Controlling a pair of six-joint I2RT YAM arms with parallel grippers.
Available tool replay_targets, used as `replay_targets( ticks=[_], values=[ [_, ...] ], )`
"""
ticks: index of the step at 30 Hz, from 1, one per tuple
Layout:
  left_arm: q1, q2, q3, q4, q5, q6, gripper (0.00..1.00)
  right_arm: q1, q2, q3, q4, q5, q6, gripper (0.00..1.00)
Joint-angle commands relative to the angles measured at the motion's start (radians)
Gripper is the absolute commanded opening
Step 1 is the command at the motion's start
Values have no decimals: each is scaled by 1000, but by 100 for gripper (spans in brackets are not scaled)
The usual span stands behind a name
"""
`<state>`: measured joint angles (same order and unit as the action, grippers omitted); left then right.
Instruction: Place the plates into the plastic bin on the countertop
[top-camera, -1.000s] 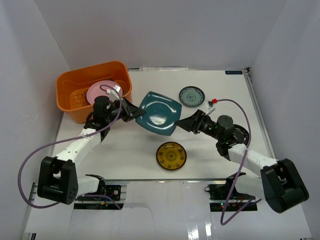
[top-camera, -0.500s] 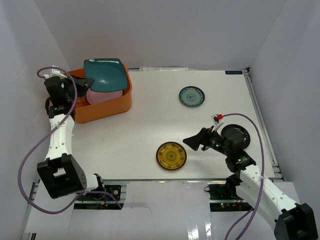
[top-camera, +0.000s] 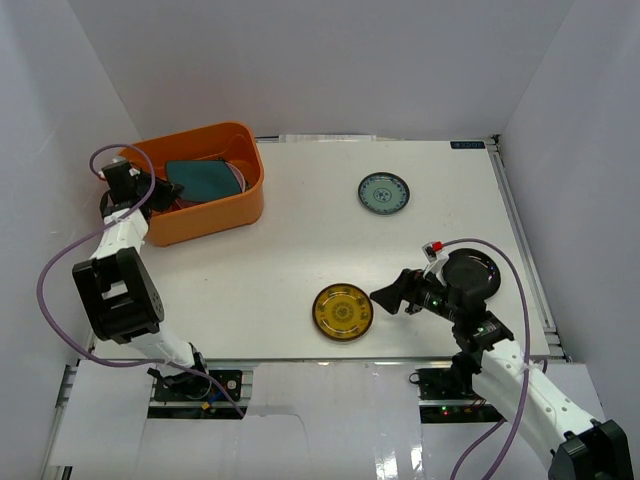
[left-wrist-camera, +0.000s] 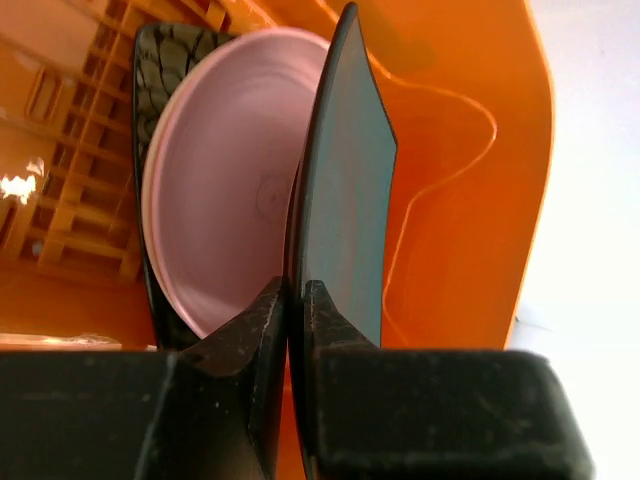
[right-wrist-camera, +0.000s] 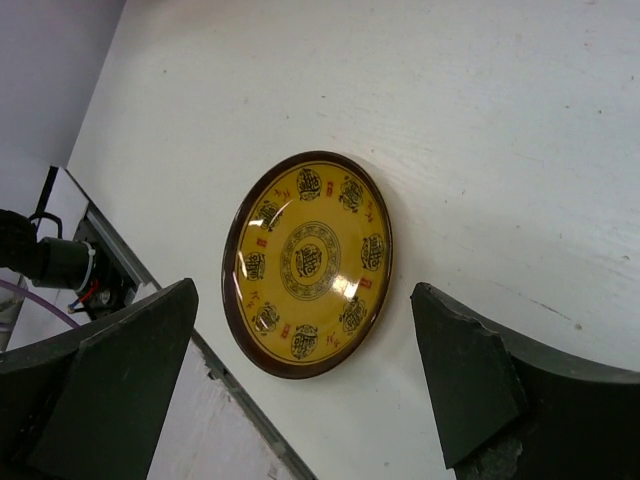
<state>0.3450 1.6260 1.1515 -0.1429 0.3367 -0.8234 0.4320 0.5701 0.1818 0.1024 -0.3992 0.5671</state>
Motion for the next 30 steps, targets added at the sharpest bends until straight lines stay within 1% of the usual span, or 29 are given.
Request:
replay_targets(
  ticks=[1,2,3,4,6,7,8,9,10,11,14,16,18,19,21,24,27,29,30],
  values=[
    [6,1,60,135,15,15,2,-3,-27,-14,-27,31,-30,95],
    [6,12,73,134,18,33,8,-4,-30,-18,-29,36,-30,95],
    [6,23,77,132,24,41,16,-4,-32,-16,-36,42,-30,95],
    [5,31,79,135,47,44,36,-3,-36,-15,-58,43,-35,96],
    [6,38,77,128,59,43,60,-4,-42,-7,-76,71,-41,96],
    [6,31,73,134,68,35,79,-4,-50,-8,-79,82,-39,96],
    [6,6,60,135,71,29,85,-4,-50,-10,-76,94,-32,96],
    [6,-9,56,135,67,23,89,-4,-47,-8,-78,111,-29,96],
    [0,-29,51,164,49,21,92,-3,-38,-4,-81,117,-26,97],
    [-3,-69,48,167,-5,21,98,-3,-30,2,-96,126,-26,98],
    [-26,-115,50,172,-56,56,98,-3,-9,22,-138,190,-26,100],
    [-47,-161,45,177,-126,88,98,-3,-10,33,-161,229,-24,100],
    [-72,-202,25,201,-239,131,98,-3,-9,56,-229,279,-33,96],
    [-86,-203,28,200,-254,171,98,-3,-9,77,-246,295,-44,96],
    [-98,-201,45,161,-307,193,98,-3,-9,88,-262,319,-46,97],
    [-116,-204,30,149,-320,220,98,-2,-6,113,-285,323,-52,98],
    [-116,-175,47,83,-311,228,98,-3,-15,128,-297,323,-55,98],
    [-116,-192,21,80,-279,207,98,-3,-32,139,-303,321,-55,98],
    [-123,-207,10,94,-228,195,98,-3,-47,145,-306,329,-55,98]
  ],
)
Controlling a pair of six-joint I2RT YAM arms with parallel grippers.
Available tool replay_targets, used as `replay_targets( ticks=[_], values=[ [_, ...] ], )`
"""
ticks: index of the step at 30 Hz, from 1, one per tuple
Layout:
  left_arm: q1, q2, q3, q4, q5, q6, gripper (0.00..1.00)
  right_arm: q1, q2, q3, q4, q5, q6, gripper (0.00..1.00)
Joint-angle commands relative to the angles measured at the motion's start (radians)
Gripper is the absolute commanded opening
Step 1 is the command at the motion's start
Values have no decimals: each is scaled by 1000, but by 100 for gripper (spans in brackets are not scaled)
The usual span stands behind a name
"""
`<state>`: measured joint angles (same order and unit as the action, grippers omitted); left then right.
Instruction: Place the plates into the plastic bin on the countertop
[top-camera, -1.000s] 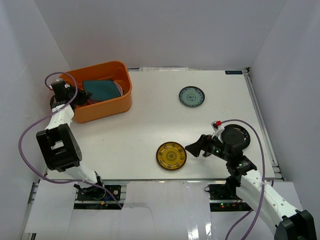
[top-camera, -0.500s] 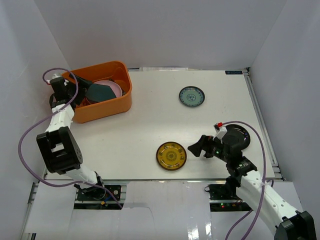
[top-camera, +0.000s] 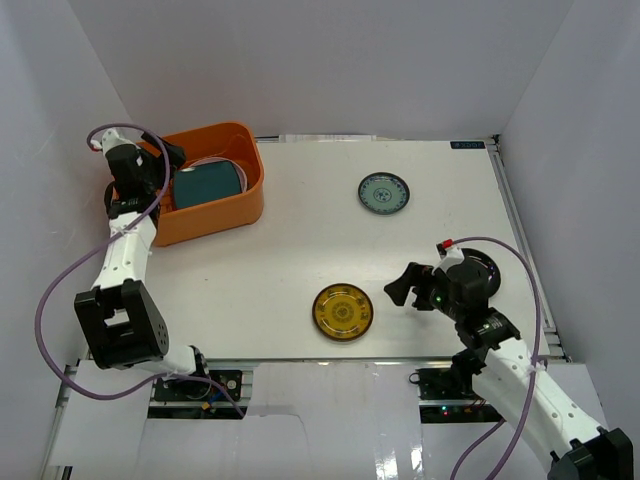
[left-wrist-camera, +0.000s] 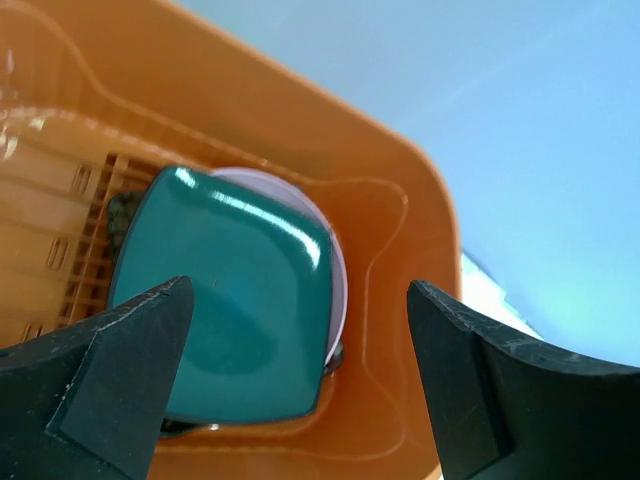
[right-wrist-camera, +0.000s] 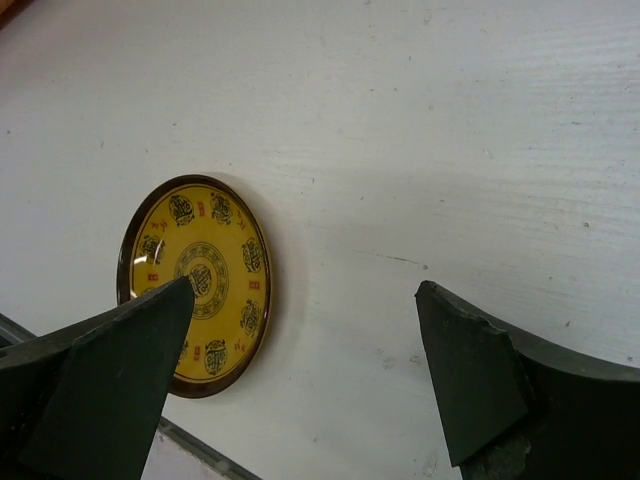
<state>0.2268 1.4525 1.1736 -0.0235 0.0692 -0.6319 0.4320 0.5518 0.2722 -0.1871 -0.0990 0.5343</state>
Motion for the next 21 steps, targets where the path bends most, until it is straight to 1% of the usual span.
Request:
replay_targets(
  ticks=[1,2,4,5,6,7,8,9,10,11,12,13,14,15,16,17,18,19,20,21],
  values=[
    [-13,-47,-18,-24,65,-9,98,-3,-35,59,-21,39,-20,98],
    [-32,-87,-25,-27,92,-14,98,-3,-39,79,-23,76,-16,95],
    [-143,-150,-41,-38,124,-3,95,-3,-36,116,-32,108,-14,89],
    [-199,-188,-60,-39,123,7,92,-3,-32,157,-38,155,-16,77],
    [-334,-266,-104,-52,116,24,91,-3,-21,177,-41,182,-26,70],
    [-396,-302,-132,-64,109,26,90,-3,6,197,-48,211,-37,64],
    [-447,-334,-159,-78,97,29,88,-4,26,217,-61,301,-48,57],
    [-545,-396,-220,-119,77,31,87,-4,64,257,-98,352,-68,52],
    [-585,-423,-256,-136,57,17,86,-4,82,271,-109,396,-79,49],
    [-616,-446,-297,-147,54,8,85,-6,97,280,-118,497,-88,48],
    [-660,-475,-374,-173,64,-2,85,-9,123,291,-135,559,-92,47],
    [-681,-481,-409,-188,76,-26,85,-18,134,291,-138,609,-91,47],
    [-699,-484,-449,-193,89,-43,85,-30,143,289,-138,677,-88,52],
    [-745,-485,-486,-191,112,-57,85,-45,158,286,-138,696,-83,56],
    [-771,-474,-547,-188,118,-87,85,-94,161,282,-137,702,-65,61],
    [-797,-466,-574,-182,121,-103,85,-129,166,276,-134,691,-56,73],
    [-852,-459,-598,-144,142,-115,86,-225,177,271,-127,664,-44,80],
    [-878,-433,-629,-126,152,-133,86,-283,180,265,-117,583,-31,85],
    [-900,-417,-637,-113,153,-137,86,-342,178,253,-101,540,-27,89],
    [-940,-402,-641,-92,147,-138,86,-471,172,240,-88,492,-17,91]
  ],
)
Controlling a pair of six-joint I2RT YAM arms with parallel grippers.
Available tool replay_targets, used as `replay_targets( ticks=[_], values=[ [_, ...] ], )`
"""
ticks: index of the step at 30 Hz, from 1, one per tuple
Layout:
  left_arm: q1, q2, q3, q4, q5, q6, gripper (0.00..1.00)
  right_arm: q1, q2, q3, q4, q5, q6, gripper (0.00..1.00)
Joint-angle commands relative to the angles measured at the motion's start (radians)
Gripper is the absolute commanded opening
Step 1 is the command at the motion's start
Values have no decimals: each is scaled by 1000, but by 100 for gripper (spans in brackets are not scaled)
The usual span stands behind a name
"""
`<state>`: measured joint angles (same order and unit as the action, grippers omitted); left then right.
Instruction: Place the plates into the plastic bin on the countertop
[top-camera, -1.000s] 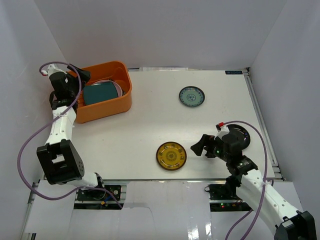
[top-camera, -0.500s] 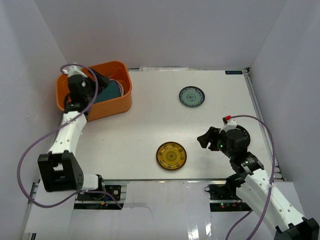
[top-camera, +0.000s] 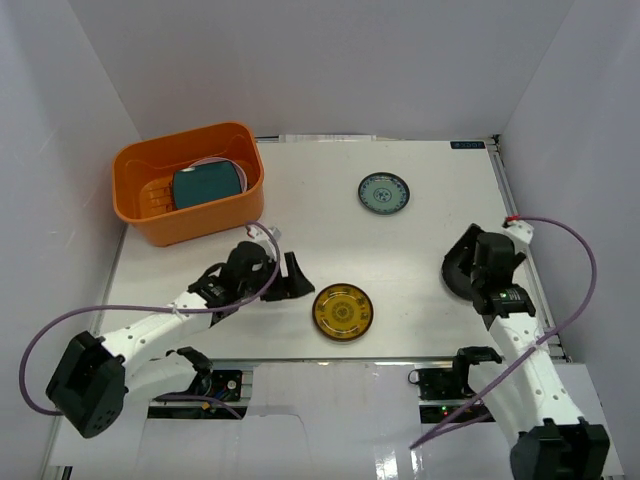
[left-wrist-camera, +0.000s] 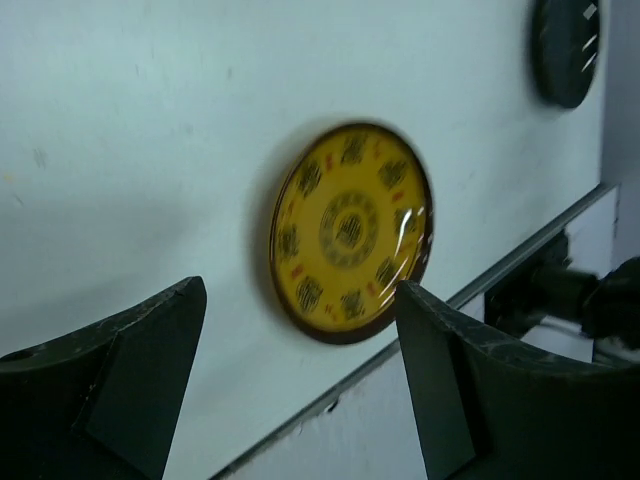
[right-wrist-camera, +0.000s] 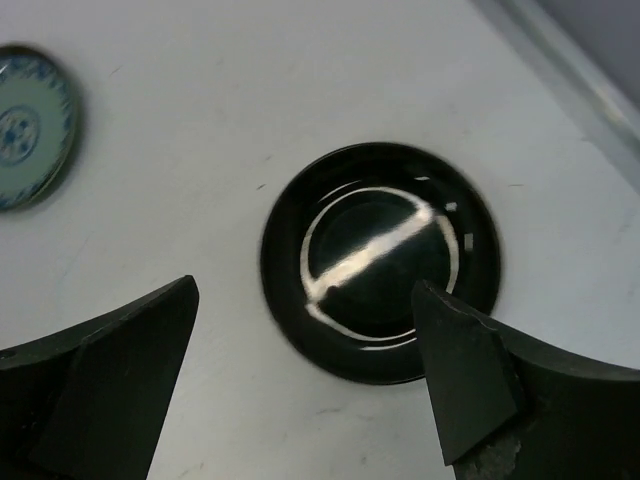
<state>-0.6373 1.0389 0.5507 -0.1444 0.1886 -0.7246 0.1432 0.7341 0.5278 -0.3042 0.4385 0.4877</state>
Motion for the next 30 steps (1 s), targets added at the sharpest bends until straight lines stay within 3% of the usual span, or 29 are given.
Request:
replay_targets(
  ticks=[1,3,4,8,13,17,20,21,24,25,26,30],
  values=[
    [-88,29,-20,37,23,-45,87,-241,-15,-28,52,-94,38,94],
    [-102,75,-41,90,26,-52,87,-357,-28,-58,62,-246,66,95],
    [-104,87,-52,118,49,-56,87,-458,-33,-81,72,-282,72,95],
    [-108,185,-95,230,64,-75,85,-658,-27,-161,114,-440,106,95],
    [-116,314,-104,334,77,-76,77,-784,4,-279,194,-527,150,94],
    [-127,395,-106,396,77,-73,69,-812,30,-342,258,-543,150,94],
    [-128,452,-95,407,58,-65,59,-814,130,-379,376,-629,167,92],
    [-128,463,-92,410,54,-64,49,-812,167,-391,442,-655,169,90],
    [-128,487,-86,416,31,-64,25,-814,312,-400,522,-747,183,74],
    [-128,489,-80,416,23,-64,8,-812,341,-413,592,-794,204,63],
    [-128,487,-77,404,14,-62,1,-812,394,-419,623,-810,215,55],
    [-127,445,-40,352,-30,-53,0,-807,456,-434,737,-883,249,19]
  ],
)
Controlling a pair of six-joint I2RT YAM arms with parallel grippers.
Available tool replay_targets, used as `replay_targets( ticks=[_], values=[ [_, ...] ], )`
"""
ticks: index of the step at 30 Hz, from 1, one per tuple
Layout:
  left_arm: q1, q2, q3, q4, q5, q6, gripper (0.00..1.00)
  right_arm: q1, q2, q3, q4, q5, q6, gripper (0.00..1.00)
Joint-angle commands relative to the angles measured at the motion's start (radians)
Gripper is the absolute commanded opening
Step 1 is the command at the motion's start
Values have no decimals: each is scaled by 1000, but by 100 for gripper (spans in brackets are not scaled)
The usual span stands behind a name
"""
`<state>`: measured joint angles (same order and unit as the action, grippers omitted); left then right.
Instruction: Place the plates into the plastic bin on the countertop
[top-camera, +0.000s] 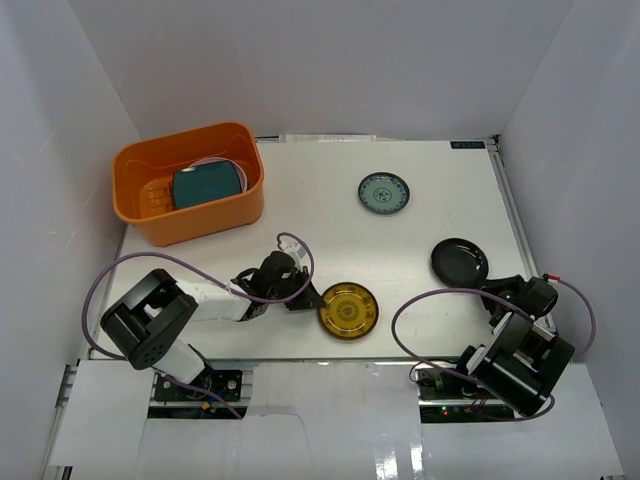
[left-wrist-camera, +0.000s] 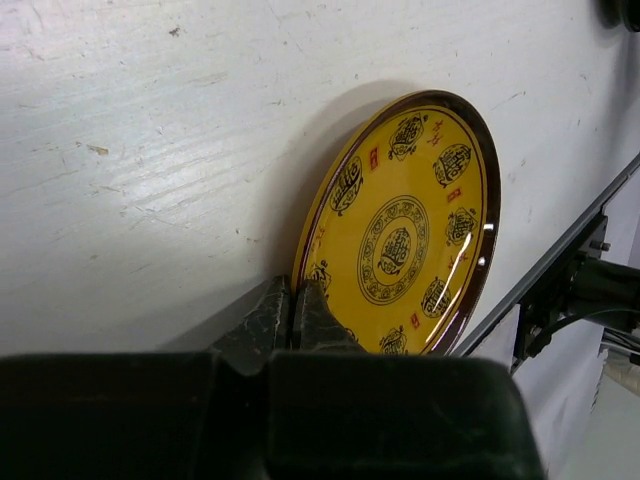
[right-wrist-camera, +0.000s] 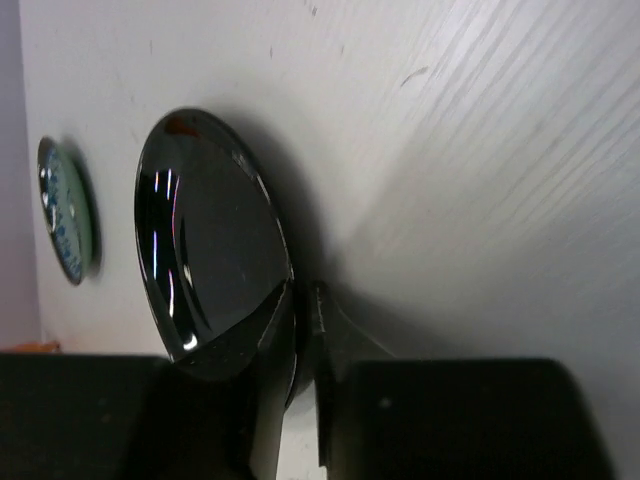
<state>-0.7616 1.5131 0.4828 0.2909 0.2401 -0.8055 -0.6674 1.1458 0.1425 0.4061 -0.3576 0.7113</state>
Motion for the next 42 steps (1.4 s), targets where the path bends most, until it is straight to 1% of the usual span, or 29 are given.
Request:
replay_targets(
  ticks=[1,3,5,7,9,10,13,14,15,16,17,18,19,20,21,22,23,24,25,26,27,29,32,34,37,38,39,41,42],
  values=[
    [-2,-45,36,-96,-90,31,0,5,46,-52,42,-98,30,15],
    [-2,-108,71,-139,-104,37,0,6,31,-67,83,-127,54,8],
    [8,-178,127,-200,-120,45,0,9,-12,-86,123,-175,74,8],
    [24,-221,169,-235,-113,49,0,20,-56,-84,119,-211,91,8],
    [67,-274,232,-278,-93,49,0,41,-144,-83,103,-228,106,8],
    [111,-289,253,-314,-66,49,0,52,-209,-77,83,-230,106,8],
    [214,-335,351,-358,-7,49,0,121,-300,-46,16,-219,99,8],
    [296,-341,381,-390,26,52,0,149,-348,-35,-1,-213,96,8],
    [336,-341,452,-406,40,57,0,223,-368,-12,-35,-205,91,8],
    [423,-324,499,-456,48,80,0,262,-401,-3,-47,-180,88,8],
    [473,-302,552,-490,65,89,0,350,-415,5,-55,-167,89,8],
    [522,-272,660,-519,82,95,0,392,-432,15,-67,-150,89,8],
    [626,-214,712,-563,97,98,0,434,-461,20,-73,-118,93,8],
    [678,-190,753,-576,109,97,0,515,-472,23,-78,-103,94,8],
    [723,-168,789,-585,108,94,0,558,-484,25,-79,-92,96,8],
    [816,-116,854,-610,104,91,0,599,-498,26,-79,-66,97,8],
    [847,-82,893,-640,88,91,0,688,-501,28,-82,-52,94,8],
    [872,-49,933,-666,44,91,0,745,-501,31,-87,-12,91,8],
    [918,-3,957,-664,41,82,0,787,-503,34,-90,11,85,8],
    [942,18,956,-645,51,51,0,866,-502,35,-90,31,76,8],
    [981,44,962,-650,51,46,0,905,-494,38,-92,64,71,8],
    [1004,131,1013,-693,27,57,0,977,-488,45,-92,95,60,8],
    [1027,199,1015,-743,-1,94,0,1019,-478,52,-92,103,50,8],
    [1030,206,987,-743,-54,112,0,1028,-480,55,-95,109,36,8],
    [1030,219,950,-745,-93,140,0,1034,-469,65,-95,111,39,8],
    [1032,226,953,-748,-110,147,0,1057,-463,66,-81,114,46,8],
    [1032,237,956,-754,-105,157,6,1081,-434,74,-57,130,50,8],
    [1032,237,968,-756,-67,164,32,1178,-393,107,-67,179,34,8],
    [1032,208,964,-744,-55,154,64,1213,-344,144,-72,231,22,8]
  ],
)
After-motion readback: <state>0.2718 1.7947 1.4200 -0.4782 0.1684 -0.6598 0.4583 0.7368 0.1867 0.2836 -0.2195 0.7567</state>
